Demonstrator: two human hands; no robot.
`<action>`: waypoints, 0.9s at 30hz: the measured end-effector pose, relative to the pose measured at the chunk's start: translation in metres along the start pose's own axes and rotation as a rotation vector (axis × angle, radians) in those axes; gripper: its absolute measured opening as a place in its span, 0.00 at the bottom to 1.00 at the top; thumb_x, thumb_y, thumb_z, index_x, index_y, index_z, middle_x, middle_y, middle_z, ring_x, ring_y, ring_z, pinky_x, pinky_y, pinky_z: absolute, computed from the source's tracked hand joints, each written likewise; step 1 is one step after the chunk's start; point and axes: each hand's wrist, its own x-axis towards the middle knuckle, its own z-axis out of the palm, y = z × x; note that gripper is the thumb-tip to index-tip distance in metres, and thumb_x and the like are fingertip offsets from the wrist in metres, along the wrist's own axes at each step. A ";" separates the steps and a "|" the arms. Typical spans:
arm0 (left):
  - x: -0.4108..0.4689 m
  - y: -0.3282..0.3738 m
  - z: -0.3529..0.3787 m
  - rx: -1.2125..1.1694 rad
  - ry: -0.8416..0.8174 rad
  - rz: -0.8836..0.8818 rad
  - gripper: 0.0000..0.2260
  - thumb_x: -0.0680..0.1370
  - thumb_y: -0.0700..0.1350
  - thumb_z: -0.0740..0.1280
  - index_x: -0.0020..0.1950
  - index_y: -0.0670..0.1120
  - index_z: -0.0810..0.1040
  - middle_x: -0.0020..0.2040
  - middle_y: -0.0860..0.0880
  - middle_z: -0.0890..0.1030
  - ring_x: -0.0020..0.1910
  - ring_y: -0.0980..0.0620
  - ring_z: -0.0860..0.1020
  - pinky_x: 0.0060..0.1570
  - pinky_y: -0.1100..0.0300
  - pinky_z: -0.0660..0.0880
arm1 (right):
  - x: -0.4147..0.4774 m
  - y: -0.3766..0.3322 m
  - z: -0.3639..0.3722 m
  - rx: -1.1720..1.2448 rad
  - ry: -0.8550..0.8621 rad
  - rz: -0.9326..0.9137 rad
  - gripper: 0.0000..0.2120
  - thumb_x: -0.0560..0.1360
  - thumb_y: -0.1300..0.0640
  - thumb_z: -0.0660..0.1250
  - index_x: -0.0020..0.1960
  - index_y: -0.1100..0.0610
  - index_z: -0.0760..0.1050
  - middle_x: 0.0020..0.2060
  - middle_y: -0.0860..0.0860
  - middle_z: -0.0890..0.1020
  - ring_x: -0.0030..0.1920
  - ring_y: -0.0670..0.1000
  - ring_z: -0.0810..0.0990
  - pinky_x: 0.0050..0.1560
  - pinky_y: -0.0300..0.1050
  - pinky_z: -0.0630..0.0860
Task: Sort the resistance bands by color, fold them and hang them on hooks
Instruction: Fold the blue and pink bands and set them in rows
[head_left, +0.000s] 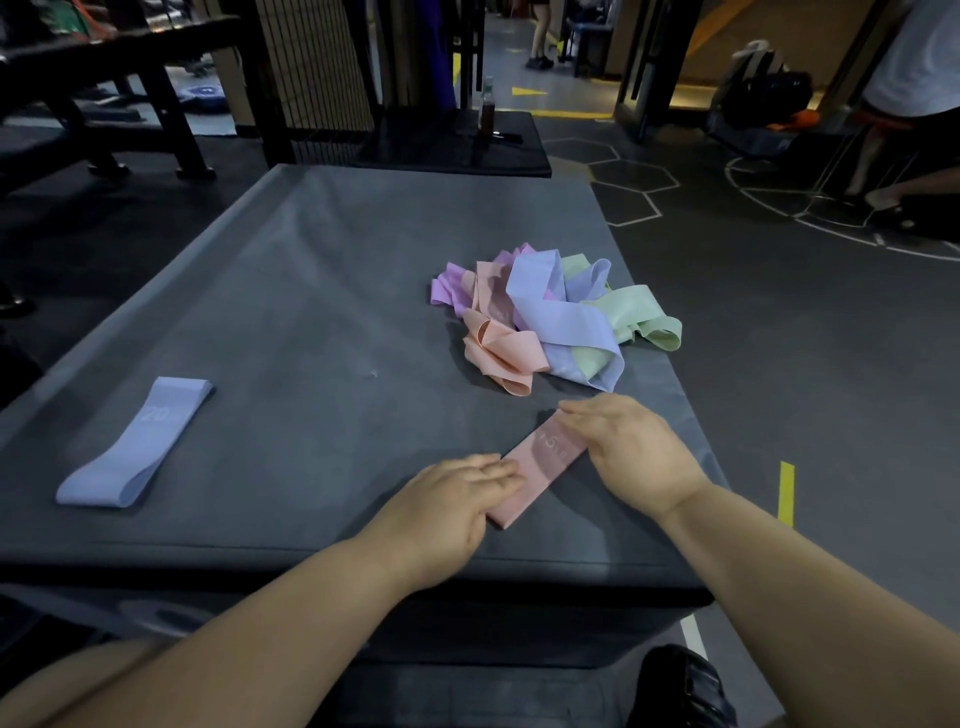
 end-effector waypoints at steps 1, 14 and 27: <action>-0.001 0.000 0.000 0.012 -0.016 0.002 0.32 0.72 0.43 0.47 0.77 0.52 0.62 0.77 0.56 0.61 0.77 0.59 0.55 0.68 0.73 0.44 | 0.000 -0.002 -0.004 0.036 -0.056 0.015 0.23 0.68 0.72 0.67 0.60 0.56 0.82 0.57 0.52 0.83 0.56 0.58 0.82 0.56 0.51 0.79; -0.021 0.009 0.004 0.296 -0.191 0.031 0.37 0.70 0.67 0.30 0.77 0.52 0.32 0.75 0.57 0.30 0.72 0.60 0.27 0.71 0.60 0.27 | -0.011 -0.009 -0.010 -0.031 -0.397 0.076 0.56 0.59 0.23 0.19 0.80 0.47 0.44 0.79 0.42 0.44 0.78 0.44 0.42 0.74 0.42 0.44; -0.021 0.003 0.005 0.309 -0.227 0.087 0.32 0.74 0.68 0.36 0.73 0.59 0.29 0.73 0.59 0.28 0.72 0.61 0.26 0.69 0.59 0.25 | -0.009 -0.003 0.002 -0.003 -0.389 0.085 0.55 0.61 0.24 0.19 0.80 0.49 0.43 0.79 0.43 0.45 0.78 0.43 0.41 0.75 0.40 0.36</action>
